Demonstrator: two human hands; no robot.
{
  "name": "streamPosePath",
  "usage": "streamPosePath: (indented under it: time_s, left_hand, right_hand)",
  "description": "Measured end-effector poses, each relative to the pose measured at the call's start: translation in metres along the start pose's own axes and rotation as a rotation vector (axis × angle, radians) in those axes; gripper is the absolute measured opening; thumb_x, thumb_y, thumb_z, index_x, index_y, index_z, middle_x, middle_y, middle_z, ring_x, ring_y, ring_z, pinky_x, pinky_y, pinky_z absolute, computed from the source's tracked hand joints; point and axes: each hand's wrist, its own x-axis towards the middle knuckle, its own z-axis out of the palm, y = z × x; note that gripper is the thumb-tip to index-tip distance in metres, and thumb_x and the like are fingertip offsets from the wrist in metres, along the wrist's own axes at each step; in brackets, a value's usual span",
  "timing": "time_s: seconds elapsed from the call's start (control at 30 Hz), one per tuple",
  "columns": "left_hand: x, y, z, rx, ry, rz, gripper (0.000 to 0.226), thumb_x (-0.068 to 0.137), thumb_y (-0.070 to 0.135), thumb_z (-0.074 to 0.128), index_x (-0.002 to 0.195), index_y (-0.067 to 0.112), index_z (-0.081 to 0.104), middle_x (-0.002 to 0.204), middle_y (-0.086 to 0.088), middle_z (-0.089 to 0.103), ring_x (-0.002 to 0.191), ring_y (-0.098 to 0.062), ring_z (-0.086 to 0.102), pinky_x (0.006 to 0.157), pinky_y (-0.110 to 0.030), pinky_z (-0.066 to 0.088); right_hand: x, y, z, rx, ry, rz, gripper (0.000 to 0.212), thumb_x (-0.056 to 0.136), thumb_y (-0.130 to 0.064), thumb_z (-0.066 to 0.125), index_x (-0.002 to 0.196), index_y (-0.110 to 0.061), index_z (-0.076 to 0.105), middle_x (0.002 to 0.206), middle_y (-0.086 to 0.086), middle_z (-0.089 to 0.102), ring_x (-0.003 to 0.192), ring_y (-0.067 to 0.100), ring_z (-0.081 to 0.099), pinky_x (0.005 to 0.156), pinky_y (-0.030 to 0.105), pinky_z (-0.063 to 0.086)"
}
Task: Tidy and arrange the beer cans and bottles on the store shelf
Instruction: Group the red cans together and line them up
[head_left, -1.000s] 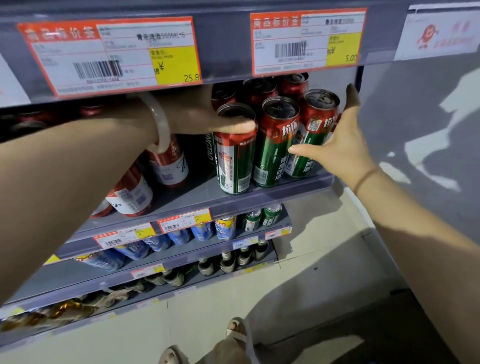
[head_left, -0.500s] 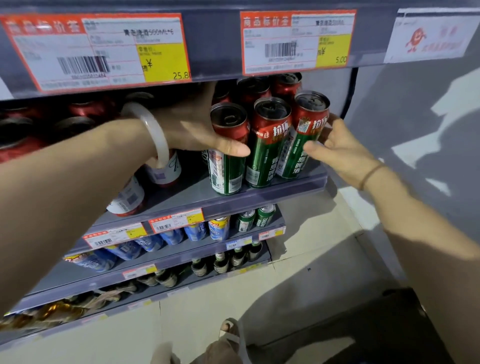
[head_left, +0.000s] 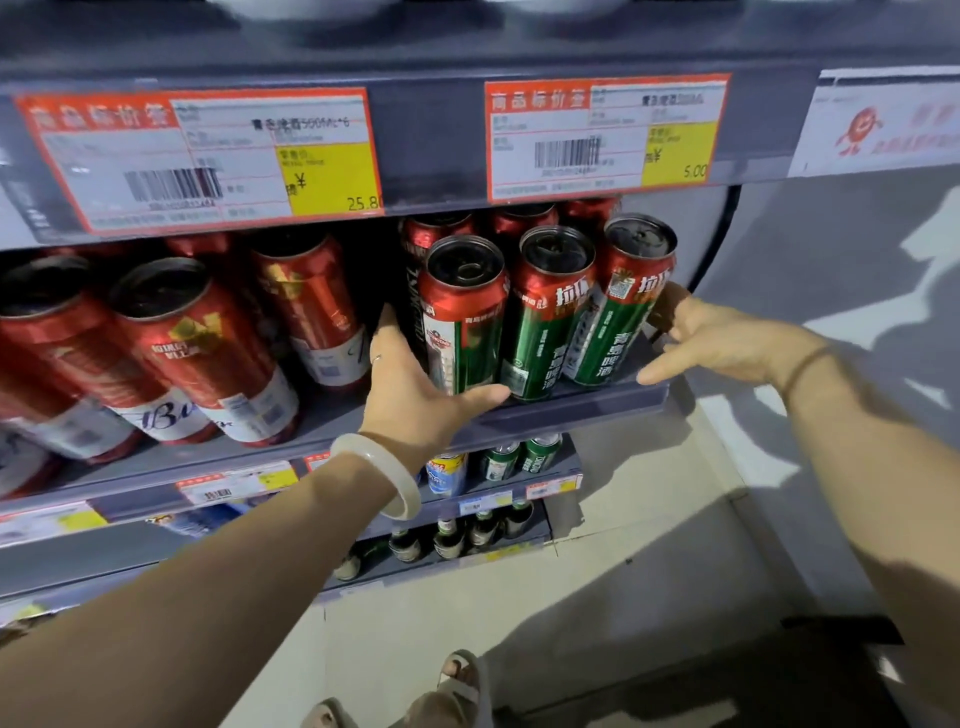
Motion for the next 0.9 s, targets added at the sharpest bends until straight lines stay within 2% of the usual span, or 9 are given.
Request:
streamPosePath:
  time_s: [0.1,0.2,0.33,0.4,0.5,0.6,0.73,0.83,0.9]
  left_hand:
    - [0.001,-0.001,-0.001,0.075,-0.012,0.031,0.122,0.054,0.029,0.087,0.146,0.011,0.009,0.148,-0.005,0.024,0.140,-0.017,0.018,0.109,-0.022,0.015]
    - [-0.004,0.000,-0.007,0.124,-0.035,0.060,0.123,0.053,0.030,0.087,0.146,0.012,0.008,0.150,-0.006,0.021,0.141,-0.018,0.016,0.113,-0.027,0.015]
    - [-0.017,-0.007,-0.019,0.140,-0.101,0.048,0.124,0.055,0.029,0.087,0.146,0.015,0.004,0.153,-0.007,0.013,0.142,-0.020,0.015,0.116,-0.037,0.020]
    - [-0.026,-0.010,-0.025,0.150,-0.131,0.040,0.125,0.056,0.028,0.086,0.147,0.014,0.001,0.154,-0.006,0.009,0.142,-0.020,0.014,0.116,-0.035,0.019]
    - [-0.036,-0.017,-0.037,0.162,-0.152,0.050,0.121,0.058,0.030,0.085,0.147,0.015,0.003,0.154,-0.005,0.008,0.143,-0.018,0.011,0.115,-0.032,0.017]
    - [-0.043,-0.027,-0.052,0.181,-0.128,0.082,0.116,0.059,0.032,0.084,0.146,0.014,0.008,0.153,-0.006,0.014,0.142,-0.016,0.012,0.116,-0.030,0.016]
    - [-0.046,-0.031,-0.076,0.191,-0.100,0.080,0.112,0.061,0.031,0.083,0.145,0.013,0.011,0.151,-0.006,0.018,0.141,-0.018,0.014,0.113,-0.028,0.017]
    - [-0.048,-0.039,-0.097,0.215,-0.036,0.092,0.101,0.064,0.029,0.081,0.143,0.008,0.022,0.146,-0.009,0.031,0.136,-0.023,0.028,0.112,-0.033,0.027]
    - [-0.053,-0.046,-0.110,0.254,0.057,0.102,0.084,0.067,0.024,0.080,0.136,0.005,0.036,0.134,-0.012,0.045,0.124,-0.025,0.043,0.104,-0.034,0.037]
  right_hand:
    - [-0.002,0.000,0.004,0.024,0.024,-0.005,0.102,0.064,0.000,0.080,0.144,-0.023,0.022,0.147,-0.010,0.029,0.138,0.011,0.025,0.111,0.026,0.019]
    - [-0.010,-0.001,0.016,0.039,0.058,0.018,0.106,0.066,-0.004,0.080,0.146,-0.026,0.015,0.154,-0.003,0.022,0.142,0.019,0.018,0.109,0.026,0.018]
    - [-0.029,-0.002,0.035,0.035,0.078,0.061,0.112,0.065,-0.006,0.081,0.148,-0.029,0.008,0.156,0.002,0.018,0.141,0.016,0.022,0.113,0.035,0.026]
    - [-0.039,-0.005,0.047,0.019,0.079,0.111,0.118,0.064,-0.005,0.081,0.149,-0.027,0.002,0.155,0.003,0.020,0.140,0.015,0.026,0.113,0.036,0.029]
    - [-0.050,-0.010,0.068,-0.042,0.040,0.175,0.118,0.063,-0.009,0.083,0.149,-0.026,0.004,0.154,0.003,0.023,0.140,0.017,0.027,0.113,0.036,0.030]
    - [-0.053,-0.026,0.101,-0.097,-0.067,0.170,0.112,0.064,-0.014,0.083,0.148,-0.027,0.011,0.153,-0.001,0.025,0.139,0.013,0.028,0.109,0.031,0.033]
    - [-0.042,-0.067,0.157,-0.112,-0.138,0.043,0.102,0.068,-0.014,0.081,0.146,-0.029,0.018,0.150,-0.003,0.030,0.137,0.010,0.030,0.096,0.020,0.039]
    - [-0.021,-0.095,0.195,-0.148,-0.087,-0.059,0.097,0.072,-0.020,0.079,0.147,-0.026,0.017,0.151,-0.001,0.030,0.136,0.013,0.032,0.108,0.030,0.033]
    - [-0.007,-0.110,0.216,-0.185,-0.006,-0.113,0.093,0.077,-0.023,0.074,0.148,-0.023,0.014,0.152,0.001,0.028,0.138,0.017,0.031,0.112,0.037,0.031]
